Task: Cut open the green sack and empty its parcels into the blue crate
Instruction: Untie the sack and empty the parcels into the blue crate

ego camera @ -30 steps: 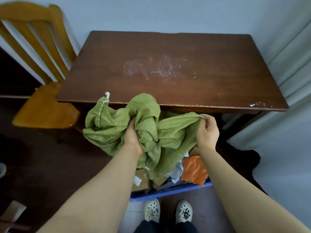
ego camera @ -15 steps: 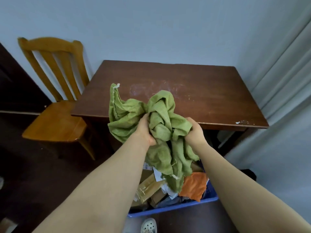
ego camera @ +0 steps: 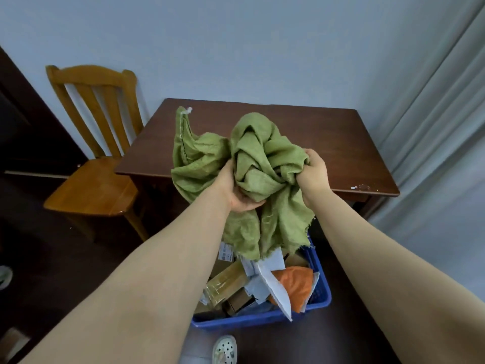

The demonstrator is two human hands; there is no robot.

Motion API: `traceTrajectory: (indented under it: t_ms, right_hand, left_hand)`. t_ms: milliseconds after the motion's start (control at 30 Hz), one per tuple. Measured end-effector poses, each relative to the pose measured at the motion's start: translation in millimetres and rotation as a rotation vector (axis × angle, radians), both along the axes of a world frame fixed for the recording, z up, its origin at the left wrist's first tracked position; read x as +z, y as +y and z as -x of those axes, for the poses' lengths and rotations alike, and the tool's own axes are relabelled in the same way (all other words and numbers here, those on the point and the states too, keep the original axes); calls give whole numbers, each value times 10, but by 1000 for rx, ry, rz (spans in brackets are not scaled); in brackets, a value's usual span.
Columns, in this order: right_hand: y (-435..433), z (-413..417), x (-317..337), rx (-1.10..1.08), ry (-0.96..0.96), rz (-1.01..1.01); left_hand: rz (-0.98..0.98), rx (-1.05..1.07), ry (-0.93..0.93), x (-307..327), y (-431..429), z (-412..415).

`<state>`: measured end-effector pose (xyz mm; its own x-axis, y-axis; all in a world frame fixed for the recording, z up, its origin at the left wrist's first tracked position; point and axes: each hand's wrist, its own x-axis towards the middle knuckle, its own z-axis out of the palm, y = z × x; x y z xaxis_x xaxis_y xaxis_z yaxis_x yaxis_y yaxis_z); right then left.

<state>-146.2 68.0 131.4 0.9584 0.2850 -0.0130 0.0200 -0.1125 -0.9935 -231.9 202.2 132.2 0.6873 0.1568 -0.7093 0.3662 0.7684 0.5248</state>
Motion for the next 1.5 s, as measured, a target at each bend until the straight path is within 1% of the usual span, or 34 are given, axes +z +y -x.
traceTrajectory:
  t_ms: [100,233,300,367,433,500,533,600,667,700,733,767,800,833,900,933,967,1000,1033,1067,1100,1133,1167,1200,1233,1267,1300,1333,1367,1400,1467,1500]
  right_hand:
    - [-88,-4,53,13,45,-85]
    - [-234,-46,-2,10,86,-72]
    - [-325,-37,-60,41,77,23]
    - [-406,-46,-139,67,53,125]
    - [-469,-23,-195,76,59,137]
    - [-512,3,-214,68,105,88]
    - [-538,16,-219,59,152,23]
    - [-614,21,-235,60,324,-199]
    - [-714,18,-263,176,529,-475]
    - [-754,26,-287,248,589,-549]
    - [-785,47,-301,315,625,-569]
    - [-802,74,-322,366,641,-548]
    - [-804,110,-345,392,638,-507]
    - [-797,154,-357,389,629,-454]
    - [-761,220,-346,360,592,-324]
    - [-740,239,-336,320,559,-267]
    - [-725,256,-333,256,523,-218]
    - [-725,258,-340,169,487,-175]
    - [-739,245,-349,70,447,-140]
    - [-763,226,-359,-20,416,-119]
    - [-789,198,-386,-88,412,-113]
    - [-824,171,-411,-135,427,-123]
    - [-865,148,-431,-168,447,-147]
    - [-904,128,-433,-191,464,-181]
    - [-939,117,-414,-205,464,-214]
    - [-969,111,-391,-212,454,-231]
    - [-992,107,-377,-195,446,-230]
    - [-1006,118,-367,-155,455,-227]
    - [-1006,147,-349,-96,480,-238]
    - [-998,177,-320,-14,520,-246]
    - [-991,233,-219,134,617,-250]
    - [-1008,247,-152,171,629,-230]
  left_hand:
    - [-52,8,-56,3,-68,7]
    - [-63,73,-48,11,-142,35]
    - [-76,127,-24,-29,-157,41]
    - [-108,127,9,-79,-183,63]
    - [-177,104,58,-123,-242,104]
    - [-259,67,114,-216,-300,123]
    - [-296,40,136,-259,-331,132]
    - [-372,47,187,-362,-364,118]
    - [-542,46,240,-457,-415,82]
    - [-657,-2,269,-479,-462,80]
    - [-779,-51,309,-510,-509,72]
    - [-915,-118,334,-518,-552,72]
    - [-1000,-184,337,-527,-599,62]
    - [-1075,-287,317,-501,-673,79]
    - [-1247,-518,218,-481,-791,76]
    - [-1347,-646,179,-488,-847,67]
    - [-1428,-718,123,-520,-886,59]
    - [-1470,-753,68,-513,-934,53]
    - [-1445,-746,17,-504,-979,60]
    - [-1353,-709,-48,-472,-1046,79]
    - [-1166,-619,-101,-427,-1100,100]
    - [-931,-457,-126,-339,-1144,115]
    - [-696,-240,-128,-259,-1155,116]
    - [-488,-23,-89,-209,-1134,118]
    - [-359,131,-39,-240,-1048,99]
    - [-314,188,18,-299,-958,74]
    - [-302,165,99,-328,-917,78]
    - [-296,89,156,-367,-904,88]
    - [-251,16,139,-415,-918,86]
    - [-207,-29,83,-484,-956,58]
    - [-206,-77,46,-532,-1046,22]
    - [-212,-77,24,-482,-1093,12]
